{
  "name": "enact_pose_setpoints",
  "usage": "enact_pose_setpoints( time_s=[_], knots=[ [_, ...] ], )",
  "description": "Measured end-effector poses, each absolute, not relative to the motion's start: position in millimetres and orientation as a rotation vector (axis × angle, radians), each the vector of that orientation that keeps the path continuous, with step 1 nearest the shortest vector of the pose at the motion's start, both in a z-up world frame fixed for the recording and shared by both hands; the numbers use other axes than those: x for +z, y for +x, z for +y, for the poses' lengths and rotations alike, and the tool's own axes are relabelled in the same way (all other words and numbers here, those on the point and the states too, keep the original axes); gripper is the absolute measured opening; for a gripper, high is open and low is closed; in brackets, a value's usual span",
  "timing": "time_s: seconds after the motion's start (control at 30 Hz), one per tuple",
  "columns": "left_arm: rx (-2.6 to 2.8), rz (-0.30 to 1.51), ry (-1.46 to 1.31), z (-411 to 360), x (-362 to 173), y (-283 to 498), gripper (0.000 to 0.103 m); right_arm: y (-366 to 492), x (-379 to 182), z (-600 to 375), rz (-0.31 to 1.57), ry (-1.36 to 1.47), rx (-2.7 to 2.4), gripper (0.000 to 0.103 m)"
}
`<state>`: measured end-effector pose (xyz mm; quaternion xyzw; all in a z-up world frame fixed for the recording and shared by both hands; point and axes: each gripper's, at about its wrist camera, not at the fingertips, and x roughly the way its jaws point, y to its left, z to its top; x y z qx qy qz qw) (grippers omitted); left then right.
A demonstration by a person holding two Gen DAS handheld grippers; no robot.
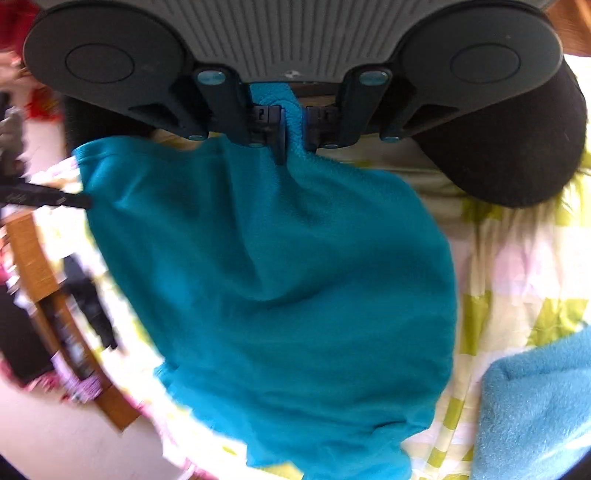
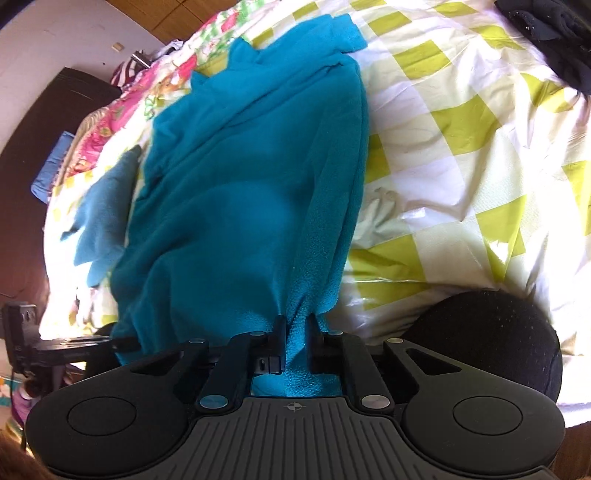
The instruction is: Fold small clothes
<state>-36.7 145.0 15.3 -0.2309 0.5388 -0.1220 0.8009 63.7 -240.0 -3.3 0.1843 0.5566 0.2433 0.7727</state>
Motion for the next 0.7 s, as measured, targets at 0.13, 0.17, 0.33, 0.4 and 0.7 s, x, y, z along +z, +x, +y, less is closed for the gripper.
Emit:
enact_pose_setpoints(
  time_s=[0.13, 0.17, 0.33, 0.4, 0.7],
  knots=[
    [-0.324, 0.953, -0.710, 165, 49, -54, 0.021, 50, 18, -254, 1.159, 0.492, 0.563, 0.009],
    [-0.332, 0.901, -0.754, 170, 56, -55, 0.021, 48, 22, -260, 1.137, 0.540, 0.570, 0.008],
    [-0.396, 0.761, -0.856, 190, 71, -26, 0.021, 61, 40, -265, 0.987, 0.762, 0.620, 0.004],
    [-0.391, 0.744, -0.846, 197, 72, -13, 0.021, 72, 43, -260, 0.954, 0.740, 0.610, 0.004],
    [-0.271, 1.049, -0.685, 184, 6, -6, 0.022, 87, -10, -239, 1.194, 0.506, 0.329, 0.009]
  ],
)
